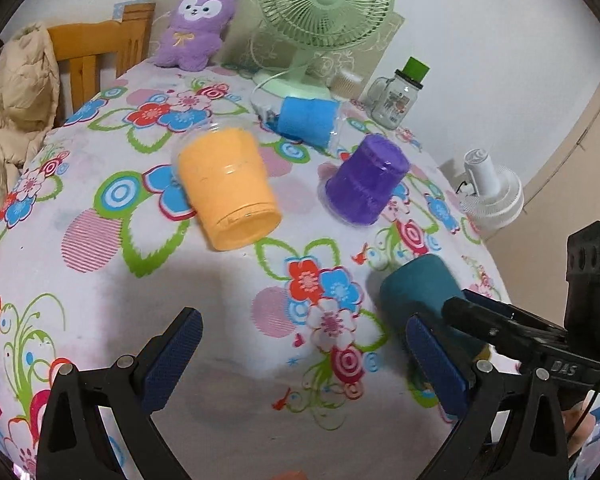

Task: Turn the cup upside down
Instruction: 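Close the left tool on the teal cup while the right tool releases it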

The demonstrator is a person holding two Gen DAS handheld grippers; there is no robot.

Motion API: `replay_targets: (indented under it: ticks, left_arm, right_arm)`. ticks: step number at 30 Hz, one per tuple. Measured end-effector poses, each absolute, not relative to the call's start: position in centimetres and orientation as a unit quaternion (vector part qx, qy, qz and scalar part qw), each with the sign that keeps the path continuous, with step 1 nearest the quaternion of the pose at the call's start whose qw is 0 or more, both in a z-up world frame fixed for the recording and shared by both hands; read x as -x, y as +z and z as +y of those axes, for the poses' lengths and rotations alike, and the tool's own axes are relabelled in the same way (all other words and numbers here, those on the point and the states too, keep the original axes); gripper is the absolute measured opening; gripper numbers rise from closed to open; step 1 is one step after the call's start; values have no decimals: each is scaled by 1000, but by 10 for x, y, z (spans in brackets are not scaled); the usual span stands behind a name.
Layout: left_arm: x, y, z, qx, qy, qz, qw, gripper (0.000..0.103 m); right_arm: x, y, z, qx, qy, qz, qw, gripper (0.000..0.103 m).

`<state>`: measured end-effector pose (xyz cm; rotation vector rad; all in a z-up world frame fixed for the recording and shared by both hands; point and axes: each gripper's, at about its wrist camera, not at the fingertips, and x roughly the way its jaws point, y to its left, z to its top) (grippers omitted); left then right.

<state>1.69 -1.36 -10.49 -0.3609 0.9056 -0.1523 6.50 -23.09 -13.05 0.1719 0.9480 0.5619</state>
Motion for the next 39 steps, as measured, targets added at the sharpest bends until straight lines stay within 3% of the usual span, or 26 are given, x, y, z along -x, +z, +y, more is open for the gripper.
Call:
replay_targets:
  ticks: [12, 24, 29, 33, 39]
  left_arm:
    - [-59, -90, -95, 187, -129, 454, 862, 103]
    - [-95, -136, -132, 179, -98, 530, 823, 103]
    - [-97, -137, -137, 168, -78, 526, 830, 101]
    - [-97, -135, -139, 156, -68, 530, 831, 80]
    - [-90, -130, -144, 141, -90, 541, 824, 74]
  right_arm:
    - [-45, -101, -304, -101, 239, 407, 876, 82]
    - [-39, -126, -353, -159, 236, 408, 867, 82]
    - [-37, -130, -354, -164, 241, 412, 864, 82]
    - [-37, -130, -354, -171, 247, 410, 861, 82]
    - [-38, -129, -350, -172, 250, 409, 861, 82]
